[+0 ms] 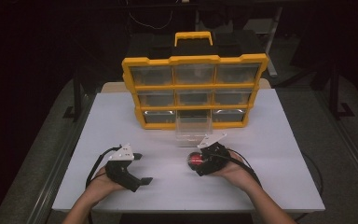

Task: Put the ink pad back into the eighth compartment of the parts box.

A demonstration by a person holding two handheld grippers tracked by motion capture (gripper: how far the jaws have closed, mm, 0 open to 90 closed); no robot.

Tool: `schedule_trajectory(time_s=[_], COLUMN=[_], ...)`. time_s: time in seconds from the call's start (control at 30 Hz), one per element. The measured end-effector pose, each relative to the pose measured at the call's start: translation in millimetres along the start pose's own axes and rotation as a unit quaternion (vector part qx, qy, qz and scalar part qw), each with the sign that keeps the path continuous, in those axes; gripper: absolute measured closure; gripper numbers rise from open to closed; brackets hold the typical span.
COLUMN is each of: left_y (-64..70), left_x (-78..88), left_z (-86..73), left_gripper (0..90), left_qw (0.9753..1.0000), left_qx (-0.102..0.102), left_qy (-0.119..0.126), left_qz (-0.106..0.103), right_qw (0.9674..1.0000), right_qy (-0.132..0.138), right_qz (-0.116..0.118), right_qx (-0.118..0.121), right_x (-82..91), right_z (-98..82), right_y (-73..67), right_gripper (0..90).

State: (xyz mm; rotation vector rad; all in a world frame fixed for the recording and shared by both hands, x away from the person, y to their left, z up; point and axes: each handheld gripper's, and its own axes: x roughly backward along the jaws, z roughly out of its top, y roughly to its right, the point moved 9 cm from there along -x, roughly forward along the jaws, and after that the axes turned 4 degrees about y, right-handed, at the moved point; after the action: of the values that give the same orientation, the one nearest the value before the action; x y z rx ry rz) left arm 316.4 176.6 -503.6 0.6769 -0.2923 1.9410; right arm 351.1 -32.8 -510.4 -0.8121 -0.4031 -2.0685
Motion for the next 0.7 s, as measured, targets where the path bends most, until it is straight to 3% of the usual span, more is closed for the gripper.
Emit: schedule_trajectory(time_s=[0.7], left_y=[0.0], left_x=[-0.5], left_z=[-0.7], left_gripper=[0.0], left_qw=[1.0000], left_qx=[0.000], left_qy=[-0.001], left_qz=[0.000], right_qw=[0.9998], right_qy=[-0.005], right_qz=[-0.015], right_qx=[0.013], right_x=[-11.7], right_z=[-4.2], right_y=[0.5], right_gripper=[23.4])
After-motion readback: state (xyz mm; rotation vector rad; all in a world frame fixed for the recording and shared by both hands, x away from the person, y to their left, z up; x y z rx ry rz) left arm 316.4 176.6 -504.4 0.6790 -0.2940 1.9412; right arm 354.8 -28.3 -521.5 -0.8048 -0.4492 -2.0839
